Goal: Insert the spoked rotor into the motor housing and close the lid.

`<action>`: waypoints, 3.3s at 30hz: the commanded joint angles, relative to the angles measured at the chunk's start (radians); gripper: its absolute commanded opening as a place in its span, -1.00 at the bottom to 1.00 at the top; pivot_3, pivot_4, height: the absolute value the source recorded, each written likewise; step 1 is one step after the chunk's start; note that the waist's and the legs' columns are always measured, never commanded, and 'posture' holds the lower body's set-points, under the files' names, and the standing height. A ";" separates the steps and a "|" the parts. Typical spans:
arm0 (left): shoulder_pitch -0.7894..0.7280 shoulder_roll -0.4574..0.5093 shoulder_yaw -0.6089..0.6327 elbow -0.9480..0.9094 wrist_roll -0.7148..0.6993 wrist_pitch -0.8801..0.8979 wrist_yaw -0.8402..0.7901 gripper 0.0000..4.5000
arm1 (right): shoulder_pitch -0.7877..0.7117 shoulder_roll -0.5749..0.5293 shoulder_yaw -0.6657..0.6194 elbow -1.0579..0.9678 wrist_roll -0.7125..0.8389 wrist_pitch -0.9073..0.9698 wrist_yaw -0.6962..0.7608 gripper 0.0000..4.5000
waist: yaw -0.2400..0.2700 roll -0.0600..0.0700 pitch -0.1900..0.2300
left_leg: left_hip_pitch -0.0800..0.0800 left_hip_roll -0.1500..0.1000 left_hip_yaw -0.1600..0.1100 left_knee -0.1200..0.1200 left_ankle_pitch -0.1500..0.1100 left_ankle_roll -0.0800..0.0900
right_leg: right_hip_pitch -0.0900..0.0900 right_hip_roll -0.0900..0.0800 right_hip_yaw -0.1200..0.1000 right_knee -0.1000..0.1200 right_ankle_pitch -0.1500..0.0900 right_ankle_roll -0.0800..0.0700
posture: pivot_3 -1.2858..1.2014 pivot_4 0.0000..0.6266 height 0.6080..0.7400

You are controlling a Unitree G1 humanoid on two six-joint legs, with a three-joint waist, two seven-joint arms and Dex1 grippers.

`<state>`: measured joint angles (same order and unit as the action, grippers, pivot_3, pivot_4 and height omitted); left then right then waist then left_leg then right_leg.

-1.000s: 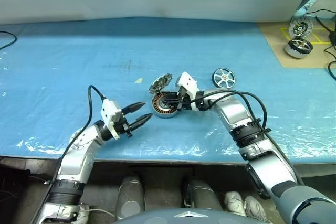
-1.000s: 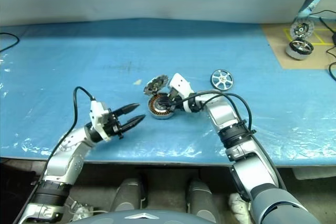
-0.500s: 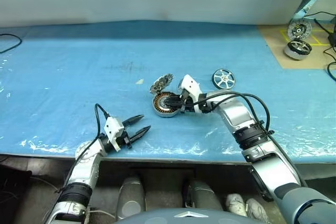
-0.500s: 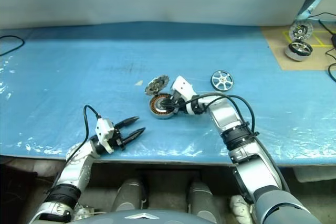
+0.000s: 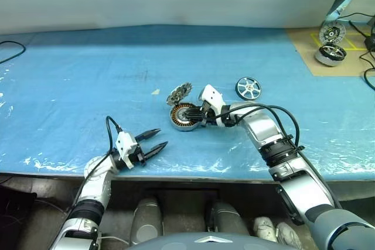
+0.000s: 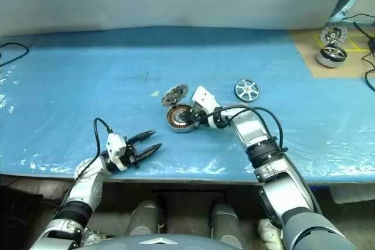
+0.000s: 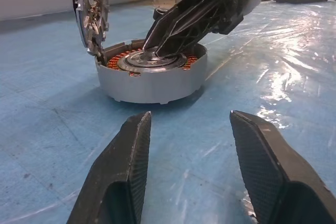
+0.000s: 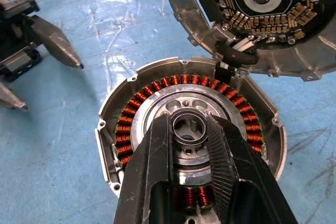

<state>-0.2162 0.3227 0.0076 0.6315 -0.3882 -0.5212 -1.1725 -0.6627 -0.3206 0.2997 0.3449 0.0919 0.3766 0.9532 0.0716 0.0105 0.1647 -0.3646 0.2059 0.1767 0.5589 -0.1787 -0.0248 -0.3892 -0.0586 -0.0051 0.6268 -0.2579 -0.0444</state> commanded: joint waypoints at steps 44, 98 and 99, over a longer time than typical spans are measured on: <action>0.140 -0.014 -0.055 -0.470 0.055 0.340 0.207 0.11 | -0.011 -0.020 -0.009 -0.007 -0.006 -0.028 0.043 -0.75 | -0.003 -0.009 0.004 | -0.010 0.000 0.000 -0.002 0.002 -0.004 | -0.008 0.001 0.001 -0.004 0.000 0.000 | 0.03 -0.52 1.00; 0.141 -0.011 -0.055 -0.397 0.059 0.286 0.171 0.11 | -0.048 -0.005 0.008 0.012 -0.045 -0.097 0.063 -0.75 | -0.003 -0.010 0.004 | -0.010 0.000 0.000 -0.002 0.002 -0.004 | -0.009 0.001 0.001 -0.004 0.000 0.000 | 0.03 -0.52 1.00; 0.140 -0.013 -0.055 -0.391 0.062 0.282 0.171 0.11 | -0.048 -0.005 0.009 0.012 -0.045 -0.098 0.064 -0.75 | -0.003 -0.010 0.004 | -0.010 0.000 0.000 -0.002 0.002 -0.004 | -0.009 0.001 0.001 -0.004 0.000 0.000 | 0.03 -0.52 1.00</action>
<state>-0.0778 0.3117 -0.0458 0.2594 -0.3296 -0.2311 -1.0058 -0.6930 -0.3217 0.3249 0.3660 0.0380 0.2830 1.0103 0.0683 0.0006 0.1690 -0.3743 0.2056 0.1768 0.5573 -0.1765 -0.0284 -0.3978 -0.0575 -0.0037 0.6232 -0.2578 -0.0443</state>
